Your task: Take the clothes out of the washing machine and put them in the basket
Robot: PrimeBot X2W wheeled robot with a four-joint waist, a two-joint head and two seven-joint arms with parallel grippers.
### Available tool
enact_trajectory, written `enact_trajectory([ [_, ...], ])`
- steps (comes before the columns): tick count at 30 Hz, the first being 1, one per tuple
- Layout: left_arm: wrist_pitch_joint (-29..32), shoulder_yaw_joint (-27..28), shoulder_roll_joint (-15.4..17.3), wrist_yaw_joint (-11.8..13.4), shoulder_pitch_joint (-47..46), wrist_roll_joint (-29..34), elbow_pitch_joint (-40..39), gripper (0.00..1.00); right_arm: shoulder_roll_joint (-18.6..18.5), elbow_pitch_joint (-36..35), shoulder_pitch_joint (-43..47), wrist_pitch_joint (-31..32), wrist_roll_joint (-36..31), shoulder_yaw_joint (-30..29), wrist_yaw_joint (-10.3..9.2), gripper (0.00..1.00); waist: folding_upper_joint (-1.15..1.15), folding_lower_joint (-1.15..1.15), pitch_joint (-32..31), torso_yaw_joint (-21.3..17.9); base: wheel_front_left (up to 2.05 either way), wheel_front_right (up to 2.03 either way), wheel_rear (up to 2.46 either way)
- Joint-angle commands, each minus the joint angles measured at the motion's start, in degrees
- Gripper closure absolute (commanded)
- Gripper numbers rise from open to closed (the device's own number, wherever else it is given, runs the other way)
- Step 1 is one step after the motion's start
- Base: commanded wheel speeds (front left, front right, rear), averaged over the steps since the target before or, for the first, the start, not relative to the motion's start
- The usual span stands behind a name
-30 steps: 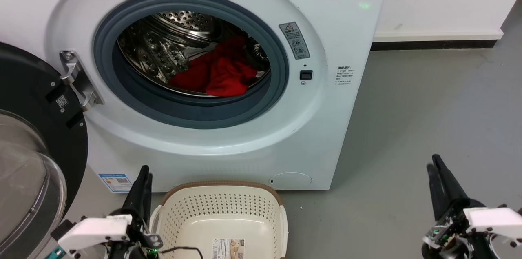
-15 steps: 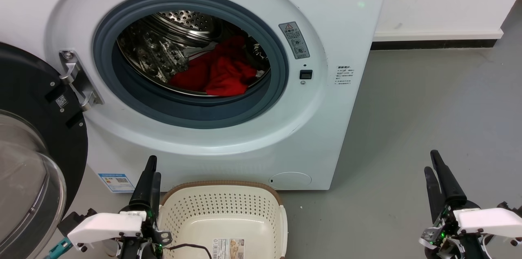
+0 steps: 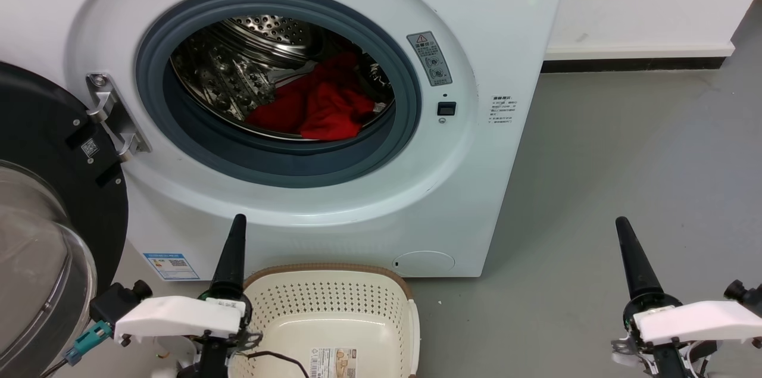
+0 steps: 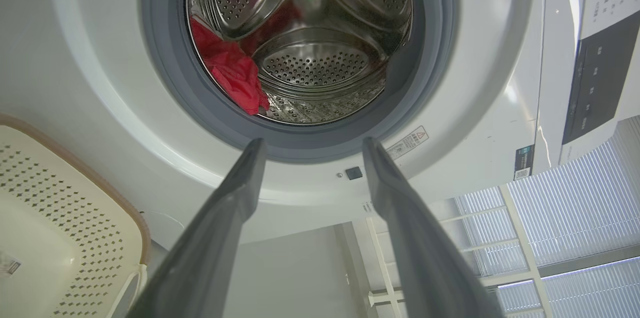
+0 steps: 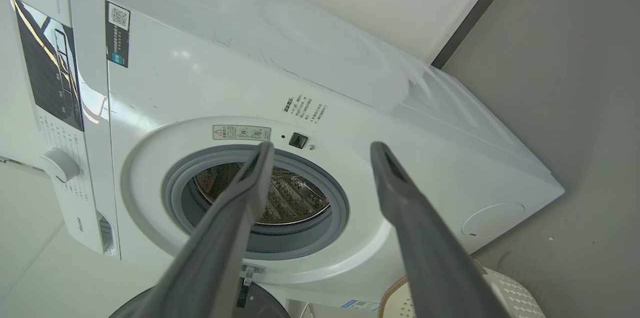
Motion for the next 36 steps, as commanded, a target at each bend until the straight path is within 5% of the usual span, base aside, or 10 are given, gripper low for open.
enact_trajectory([
  [1, -0.64, -0.74, 0.14, 0.56, -1.63, 2.67, -1.37, 0.0, -0.06, -1.5, -0.61, -0.6, -3.3, 0.38, 0.0, 0.0, 0.0, 0.0, -0.01, 0.0, 0.0, 0.0, 0.0],
  [16, -3.68, -4.06, 0.14, 3.53, -1.75, 19.16, -2.12, 0.0, -0.04, -2.95, 0.91, -3.66, -22.38, 1.16, 0.0, 0.0, 0.0, 0.0, -0.09, 0.08, 0.0, 0.0, 0.0],
  [36, -7.09, -5.69, 0.14, 5.21, -1.88, 36.01, -2.4, 0.0, -0.02, -4.01, 2.19, -6.34, -38.01, 2.12, 0.0, 0.0, 0.0, 0.0, -0.16, 0.31, 0.0, 0.0, 0.0],
])
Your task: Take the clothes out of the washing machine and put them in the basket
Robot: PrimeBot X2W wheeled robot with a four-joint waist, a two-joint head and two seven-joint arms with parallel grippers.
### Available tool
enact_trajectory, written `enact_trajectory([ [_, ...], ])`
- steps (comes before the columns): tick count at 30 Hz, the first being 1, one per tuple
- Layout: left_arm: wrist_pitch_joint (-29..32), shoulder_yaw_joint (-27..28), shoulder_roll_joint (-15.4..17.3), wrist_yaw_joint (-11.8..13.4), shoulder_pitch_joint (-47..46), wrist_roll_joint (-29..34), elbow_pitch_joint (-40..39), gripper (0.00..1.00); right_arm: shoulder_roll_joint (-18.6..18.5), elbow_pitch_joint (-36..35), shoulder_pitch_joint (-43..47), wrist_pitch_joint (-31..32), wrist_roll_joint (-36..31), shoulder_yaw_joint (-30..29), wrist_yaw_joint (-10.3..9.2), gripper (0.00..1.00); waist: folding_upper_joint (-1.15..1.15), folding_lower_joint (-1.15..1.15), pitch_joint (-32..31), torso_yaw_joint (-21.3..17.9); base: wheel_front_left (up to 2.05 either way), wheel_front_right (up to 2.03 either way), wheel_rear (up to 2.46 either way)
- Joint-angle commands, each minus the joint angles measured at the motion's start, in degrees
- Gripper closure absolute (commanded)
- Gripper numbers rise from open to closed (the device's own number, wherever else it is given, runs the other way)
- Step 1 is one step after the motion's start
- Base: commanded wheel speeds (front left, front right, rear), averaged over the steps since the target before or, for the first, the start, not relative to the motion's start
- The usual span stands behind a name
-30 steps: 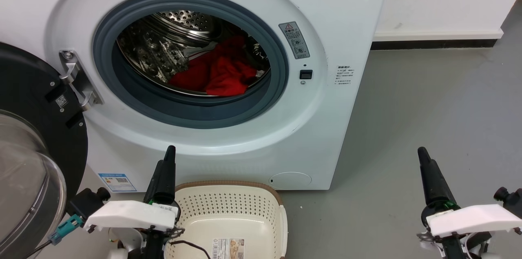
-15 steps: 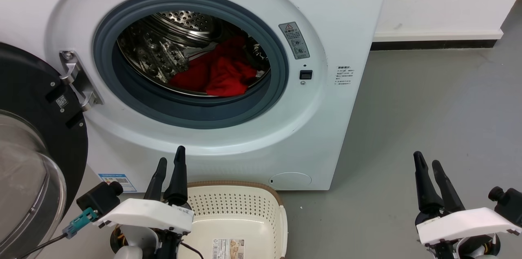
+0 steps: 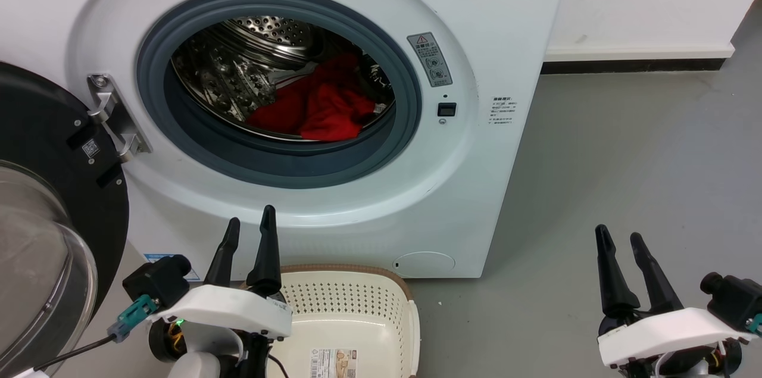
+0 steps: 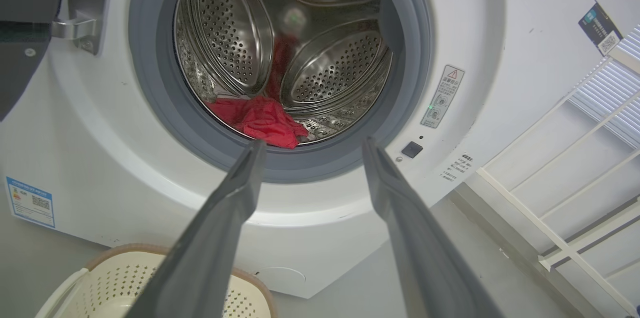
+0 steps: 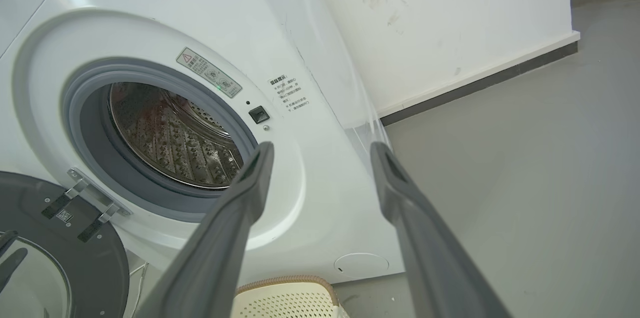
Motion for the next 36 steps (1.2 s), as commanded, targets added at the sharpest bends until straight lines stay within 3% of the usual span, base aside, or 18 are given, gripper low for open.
enact_trajectory([
  [1, -0.63, -0.22, 0.11, 0.33, -0.93, 2.17, -0.76, 0.0, -0.01, -0.98, 0.07, -0.55, -2.19, 0.23, 0.0, 0.0, 0.0, 0.0, 0.0, 0.03, 0.0, 0.0, 0.0],
  [36, -5.35, -0.85, 0.11, 2.52, -1.2, 23.26, 1.3, 0.0, 0.03, -3.05, 2.3, -1.83, -22.51, 1.1, -0.01, 0.0, 0.0, 0.0, 0.23, 0.62, 0.0, 0.0, 0.0],
])
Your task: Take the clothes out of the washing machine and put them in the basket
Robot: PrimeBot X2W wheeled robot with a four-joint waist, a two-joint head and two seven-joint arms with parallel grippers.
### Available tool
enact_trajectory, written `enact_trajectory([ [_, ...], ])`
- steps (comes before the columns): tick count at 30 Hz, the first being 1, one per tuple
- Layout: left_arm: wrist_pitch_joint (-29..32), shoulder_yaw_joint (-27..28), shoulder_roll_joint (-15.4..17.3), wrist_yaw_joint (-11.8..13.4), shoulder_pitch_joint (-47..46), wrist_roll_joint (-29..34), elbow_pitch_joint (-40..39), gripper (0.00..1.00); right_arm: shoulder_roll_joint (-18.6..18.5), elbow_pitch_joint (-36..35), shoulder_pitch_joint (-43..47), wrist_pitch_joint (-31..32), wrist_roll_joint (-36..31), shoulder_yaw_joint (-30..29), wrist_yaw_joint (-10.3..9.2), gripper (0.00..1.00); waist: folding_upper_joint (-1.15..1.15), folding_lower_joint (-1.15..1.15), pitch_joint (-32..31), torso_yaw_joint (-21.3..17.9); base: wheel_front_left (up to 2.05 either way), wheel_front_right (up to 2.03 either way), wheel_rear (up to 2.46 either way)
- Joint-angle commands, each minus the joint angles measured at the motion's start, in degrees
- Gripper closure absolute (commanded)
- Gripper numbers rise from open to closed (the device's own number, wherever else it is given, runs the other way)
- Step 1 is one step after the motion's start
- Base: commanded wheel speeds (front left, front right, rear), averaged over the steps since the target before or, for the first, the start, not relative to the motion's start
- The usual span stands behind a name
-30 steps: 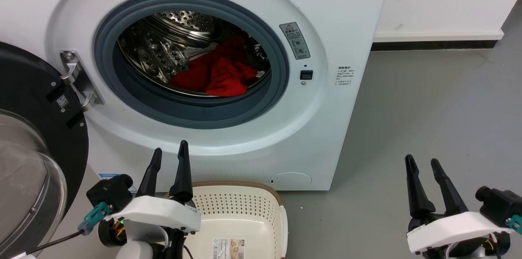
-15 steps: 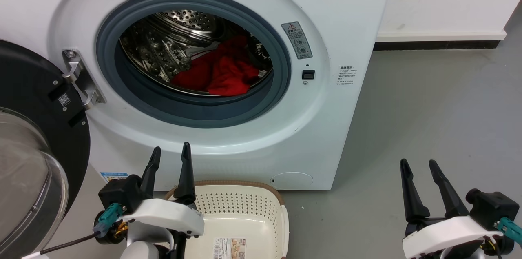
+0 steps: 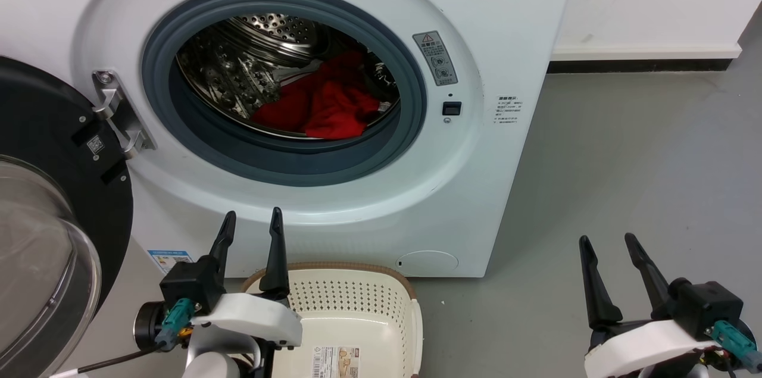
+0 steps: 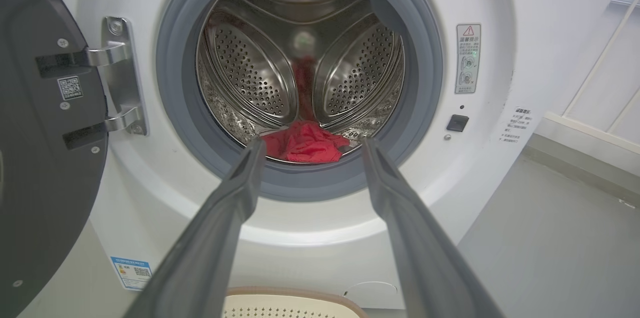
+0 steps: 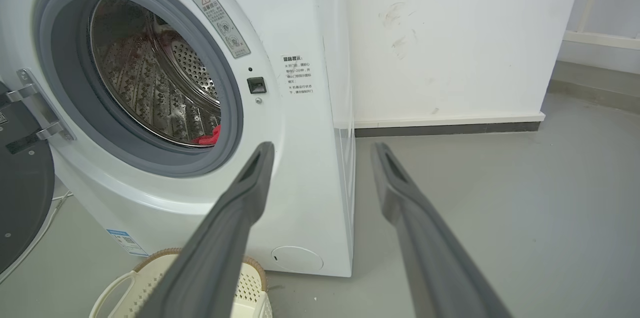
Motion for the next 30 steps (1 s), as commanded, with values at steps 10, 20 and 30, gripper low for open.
enact_trajectory([
  [10, -1.53, -0.63, 0.07, 0.8, -0.68, 5.26, 0.42, 0.0, 0.04, -0.96, 0.93, -0.21, -5.52, 0.19, -0.02, 0.0, 0.0, 0.0, -0.02, 0.07, 0.0, 0.0, 0.0],
  [20, -2.66, -1.35, 0.06, 1.15, -0.81, 9.3, 2.14, 0.0, 0.06, -0.79, 1.67, -0.65, -9.82, 0.19, -0.02, 0.0, 0.0, 0.0, 0.11, 0.28, 0.0, 0.0, 0.0],
  [30, -2.92, -1.2, 0.05, 0.91, -0.82, 8.58, 3.41, 0.0, 0.06, -0.62, 1.72, -0.52, -10.05, 0.04, -0.03, 0.0, 0.0, 0.0, 0.19, 0.4, 0.0, 0.0, 0.0],
])
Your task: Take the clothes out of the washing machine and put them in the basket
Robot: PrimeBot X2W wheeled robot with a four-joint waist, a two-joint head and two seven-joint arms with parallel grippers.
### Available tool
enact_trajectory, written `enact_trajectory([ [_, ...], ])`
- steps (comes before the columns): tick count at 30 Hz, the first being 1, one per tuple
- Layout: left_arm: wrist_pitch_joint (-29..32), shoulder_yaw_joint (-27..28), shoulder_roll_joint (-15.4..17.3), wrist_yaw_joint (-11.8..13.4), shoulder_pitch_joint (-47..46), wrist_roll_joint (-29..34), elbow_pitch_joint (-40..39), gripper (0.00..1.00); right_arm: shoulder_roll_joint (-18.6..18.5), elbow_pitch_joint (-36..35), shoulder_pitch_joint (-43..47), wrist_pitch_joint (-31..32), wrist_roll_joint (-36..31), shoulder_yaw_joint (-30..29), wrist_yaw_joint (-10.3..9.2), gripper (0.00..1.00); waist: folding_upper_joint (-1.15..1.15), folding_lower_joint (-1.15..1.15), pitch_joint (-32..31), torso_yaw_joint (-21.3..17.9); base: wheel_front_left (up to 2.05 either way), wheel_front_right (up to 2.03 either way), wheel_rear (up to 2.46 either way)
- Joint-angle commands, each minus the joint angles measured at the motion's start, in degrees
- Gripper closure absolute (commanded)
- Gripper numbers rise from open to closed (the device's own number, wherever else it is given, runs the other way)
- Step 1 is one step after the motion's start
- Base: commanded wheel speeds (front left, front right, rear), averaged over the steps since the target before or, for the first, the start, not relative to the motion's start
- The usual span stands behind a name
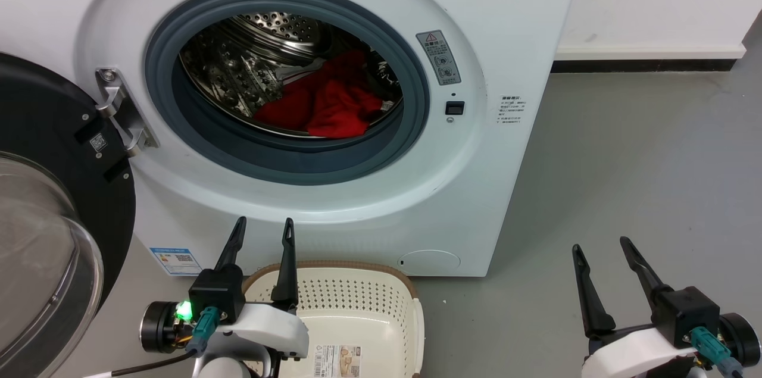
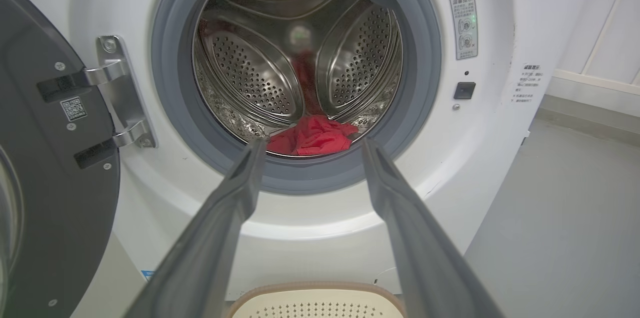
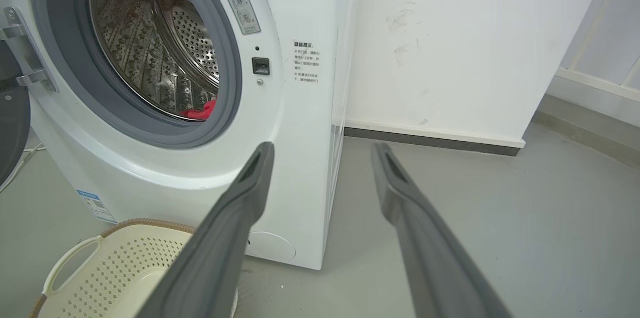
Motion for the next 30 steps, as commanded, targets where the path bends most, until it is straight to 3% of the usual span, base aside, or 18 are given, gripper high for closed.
enact_trajectory([
  [1, -0.29, 0.05, 0.02, -0.07, -0.7, -0.37, 0.23, 0.0, 0.07, -0.09, 0.6, 0.02, 0.24, -0.02, -0.04, 0.0, 0.0, 0.0, 0.07, 0.0, 0.0, 0.0, 0.0],
  [20, -0.23, 2.71, 0.61, 0.11, -5.36, 1.34, 2.4, 0.0, 0.08, -1.83, -2.12, 0.26, 0.56, 0.65, -0.04, 0.0, 0.0, 0.0, 4.18, -1.62, 0.0, 0.0, 0.0],
  [30, -0.23, 5.03, 3.6, -1.77, -18.52, 0.0, 13.8, 0.0, 0.09, -4.18, -6.45, -0.46, 1.58, 2.51, -0.04, 0.0, 0.0, 0.0, 13.26, -5.78, 0.0, 0.0, 0.0],
])
